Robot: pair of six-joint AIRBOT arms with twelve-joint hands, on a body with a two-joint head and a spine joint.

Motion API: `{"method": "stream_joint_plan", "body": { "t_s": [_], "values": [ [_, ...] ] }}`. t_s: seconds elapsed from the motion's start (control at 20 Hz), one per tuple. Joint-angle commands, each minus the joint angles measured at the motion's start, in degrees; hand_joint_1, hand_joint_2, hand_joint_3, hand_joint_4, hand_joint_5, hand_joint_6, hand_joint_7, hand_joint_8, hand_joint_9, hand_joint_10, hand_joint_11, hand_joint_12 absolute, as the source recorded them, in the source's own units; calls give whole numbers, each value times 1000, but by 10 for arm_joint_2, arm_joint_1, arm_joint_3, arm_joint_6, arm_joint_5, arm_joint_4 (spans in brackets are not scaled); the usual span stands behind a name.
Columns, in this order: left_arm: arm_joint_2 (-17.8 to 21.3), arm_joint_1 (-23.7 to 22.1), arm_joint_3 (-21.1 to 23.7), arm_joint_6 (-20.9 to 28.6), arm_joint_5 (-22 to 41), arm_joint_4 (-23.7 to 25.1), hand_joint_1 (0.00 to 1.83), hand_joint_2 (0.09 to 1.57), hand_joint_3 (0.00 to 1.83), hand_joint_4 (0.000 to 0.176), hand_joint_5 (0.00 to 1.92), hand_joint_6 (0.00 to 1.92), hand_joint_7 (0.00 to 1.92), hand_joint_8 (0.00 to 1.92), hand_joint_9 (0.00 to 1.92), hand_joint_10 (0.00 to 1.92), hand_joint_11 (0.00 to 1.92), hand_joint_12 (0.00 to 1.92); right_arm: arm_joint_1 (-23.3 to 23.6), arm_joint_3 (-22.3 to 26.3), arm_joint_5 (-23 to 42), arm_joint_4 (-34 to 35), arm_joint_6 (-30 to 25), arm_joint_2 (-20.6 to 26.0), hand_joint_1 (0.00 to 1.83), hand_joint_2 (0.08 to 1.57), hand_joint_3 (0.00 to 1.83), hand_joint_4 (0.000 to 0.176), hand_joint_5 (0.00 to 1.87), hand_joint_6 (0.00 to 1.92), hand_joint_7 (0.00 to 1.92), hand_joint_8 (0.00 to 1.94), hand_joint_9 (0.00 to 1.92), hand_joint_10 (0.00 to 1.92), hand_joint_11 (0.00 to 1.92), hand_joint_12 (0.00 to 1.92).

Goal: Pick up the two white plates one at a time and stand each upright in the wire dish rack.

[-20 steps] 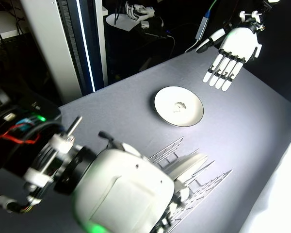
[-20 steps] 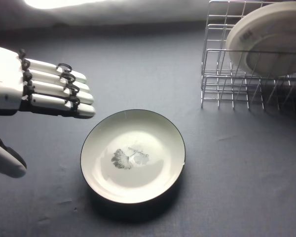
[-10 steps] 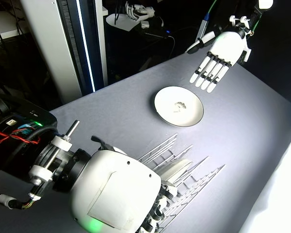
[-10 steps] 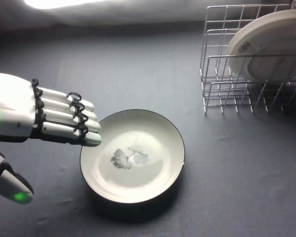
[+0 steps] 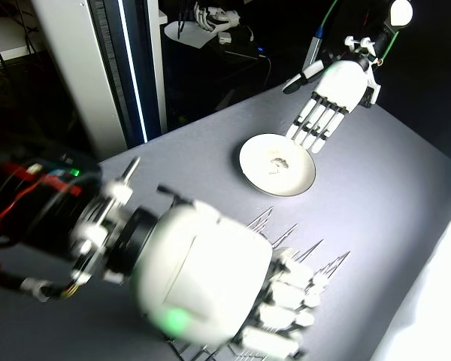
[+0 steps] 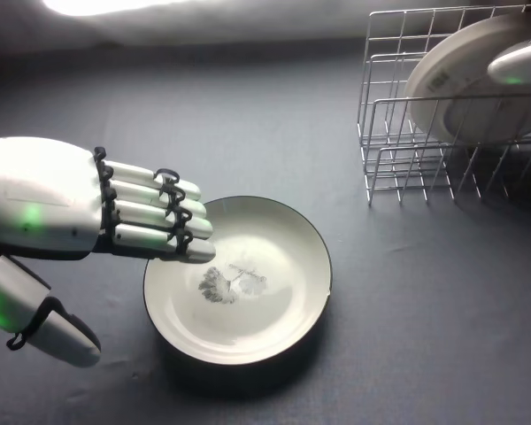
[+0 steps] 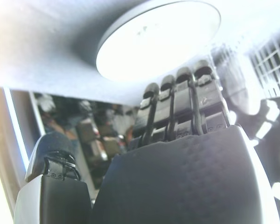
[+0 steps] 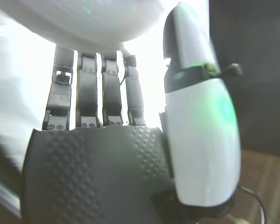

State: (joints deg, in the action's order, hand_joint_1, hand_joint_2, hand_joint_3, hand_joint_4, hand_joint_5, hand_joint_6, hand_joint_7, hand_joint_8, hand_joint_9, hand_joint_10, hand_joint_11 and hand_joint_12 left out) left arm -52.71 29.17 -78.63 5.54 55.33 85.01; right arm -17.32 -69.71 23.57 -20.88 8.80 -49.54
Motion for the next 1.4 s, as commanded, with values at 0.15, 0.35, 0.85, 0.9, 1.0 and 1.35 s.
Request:
{"method": "stream_joint_plan", "body": {
  "t_s": [0.15,0.35,0.85,0.9,1.0,1.35],
  "values": [
    [-12,18,-4,-12,-2,-35,0,1095,2,0,3,1,0,0,0,0,0,0,8,13,115,-114,-3,2,909,833,0,0,0,0,0,0,0,0,0,0],
    [-21,40,-11,-25,-11,-47,0,1093,1,0,6,1,0,0,0,0,0,0,2,17,179,-268,-3,-7,965,765,0,0,0,0,0,0,0,0,0,0],
    [-43,90,-32,-44,-45,-47,0,1096,1,0,0,0,0,0,0,0,0,0,-18,34,200,-403,-2,-35,1115,882,36,0,0,0,0,0,0,0,0,0],
    [-44,95,-33,-46,-47,-47,0,1096,1,0,12,5,0,0,0,0,3,1,-20,37,200,-405,-2,-36,1141,895,36,0,0,0,0,0,0,0,0,0],
    [-47,107,-35,-46,-52,-47,0,1095,0,0,1,0,0,0,0,0,0,0,-21,45,200,-416,-2,-40,1220,920,36,0,0,0,0,0,0,0,0,0],
    [-51,155,-41,-47,-62,-45,0,1098,2,0,0,0,0,0,0,0,0,0,-28,68,188,-430,-3,-53,1382,955,22,0,0,0,0,0,0,0,0,0]
  ]
}}
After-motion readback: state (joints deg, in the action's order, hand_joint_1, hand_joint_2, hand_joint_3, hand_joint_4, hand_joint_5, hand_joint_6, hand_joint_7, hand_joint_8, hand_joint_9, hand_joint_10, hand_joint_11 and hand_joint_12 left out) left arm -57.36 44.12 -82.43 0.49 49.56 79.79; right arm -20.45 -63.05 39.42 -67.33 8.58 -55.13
